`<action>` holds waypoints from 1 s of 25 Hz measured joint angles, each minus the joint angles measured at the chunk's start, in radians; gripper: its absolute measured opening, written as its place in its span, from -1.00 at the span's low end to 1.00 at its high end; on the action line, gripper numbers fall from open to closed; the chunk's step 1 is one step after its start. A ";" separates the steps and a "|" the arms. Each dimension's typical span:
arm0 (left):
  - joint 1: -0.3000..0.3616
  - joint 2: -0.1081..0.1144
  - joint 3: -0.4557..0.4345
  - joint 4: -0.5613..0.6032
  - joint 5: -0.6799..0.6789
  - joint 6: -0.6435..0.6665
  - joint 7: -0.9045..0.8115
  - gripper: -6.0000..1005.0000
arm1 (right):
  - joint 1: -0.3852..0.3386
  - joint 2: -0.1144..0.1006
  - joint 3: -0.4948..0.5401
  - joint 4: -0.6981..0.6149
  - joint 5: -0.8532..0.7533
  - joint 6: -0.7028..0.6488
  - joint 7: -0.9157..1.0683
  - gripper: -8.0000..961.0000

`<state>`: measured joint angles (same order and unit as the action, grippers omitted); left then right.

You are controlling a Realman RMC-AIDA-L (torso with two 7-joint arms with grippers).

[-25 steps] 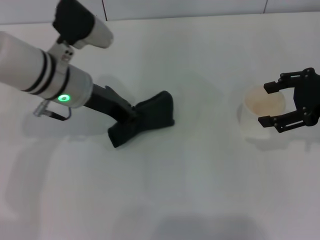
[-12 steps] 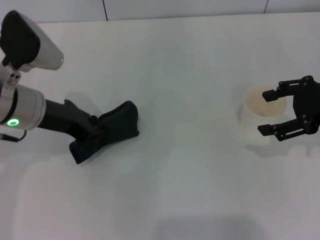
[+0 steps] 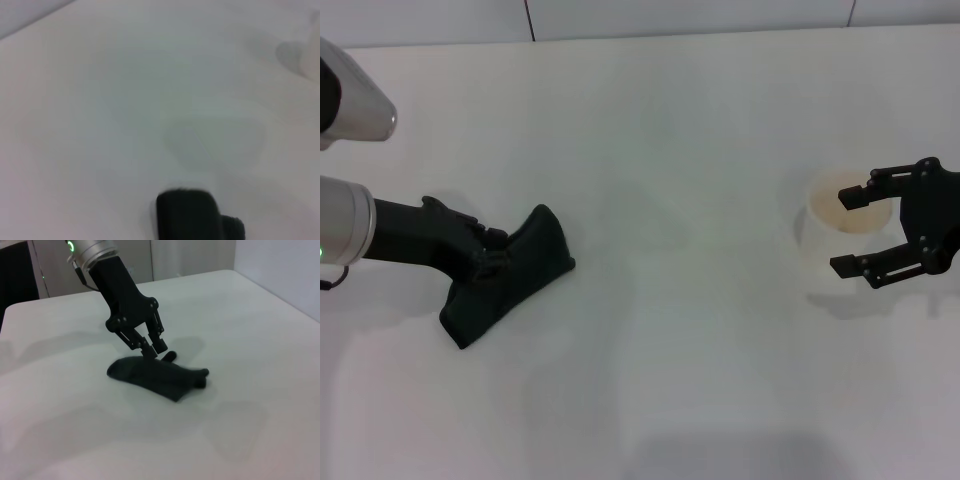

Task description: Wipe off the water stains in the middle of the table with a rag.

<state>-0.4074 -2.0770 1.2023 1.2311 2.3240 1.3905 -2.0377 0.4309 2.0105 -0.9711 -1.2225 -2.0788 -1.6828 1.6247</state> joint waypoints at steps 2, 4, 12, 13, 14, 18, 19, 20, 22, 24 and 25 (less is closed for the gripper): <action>0.003 -0.001 0.000 -0.001 -0.008 -0.002 0.014 -0.48 | 0.000 0.000 -0.001 0.000 0.000 0.000 0.001 0.75; 0.012 -0.001 -0.004 0.006 -0.024 0.000 0.025 -0.35 | 0.000 0.000 -0.001 0.000 0.000 0.000 0.002 0.75; 0.060 0.010 -0.132 0.029 -0.184 0.103 0.226 0.13 | -0.012 0.001 -0.001 0.002 0.012 0.004 0.004 0.75; 0.066 0.011 -0.166 0.028 -0.206 0.147 0.281 0.13 | -0.012 0.001 -0.001 0.003 0.017 0.004 0.004 0.75; 0.069 0.011 -0.188 0.027 -0.217 0.176 0.312 0.14 | -0.013 0.001 -0.002 0.004 0.021 0.003 0.003 0.75; 0.091 0.006 -0.308 0.023 -0.243 0.289 0.436 0.18 | -0.021 0.002 -0.006 0.027 0.059 0.000 -0.031 0.75; 0.097 0.006 -0.331 0.022 -0.248 0.316 0.461 0.19 | -0.023 0.001 -0.006 0.033 0.071 -0.004 -0.043 0.75; 0.102 0.006 -0.349 0.021 -0.252 0.336 0.482 0.19 | -0.024 0.001 -0.007 0.040 0.081 -0.008 -0.052 0.75; 0.115 0.006 -0.400 0.009 -0.267 0.405 0.563 0.20 | -0.025 -0.001 -0.007 0.050 0.089 -0.015 -0.061 0.75; 0.120 0.010 -0.440 -0.012 -0.287 0.453 0.617 0.20 | -0.023 -0.002 -0.007 0.053 0.088 -0.017 -0.060 0.75; 0.121 0.016 -0.456 -0.028 -0.299 0.478 0.639 0.20 | -0.020 -0.004 -0.006 0.054 0.086 -0.019 -0.058 0.75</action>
<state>-0.2863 -2.0609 0.7459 1.2028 2.0250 1.8689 -1.3985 0.4109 2.0070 -0.9771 -1.1688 -1.9929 -1.7020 1.5672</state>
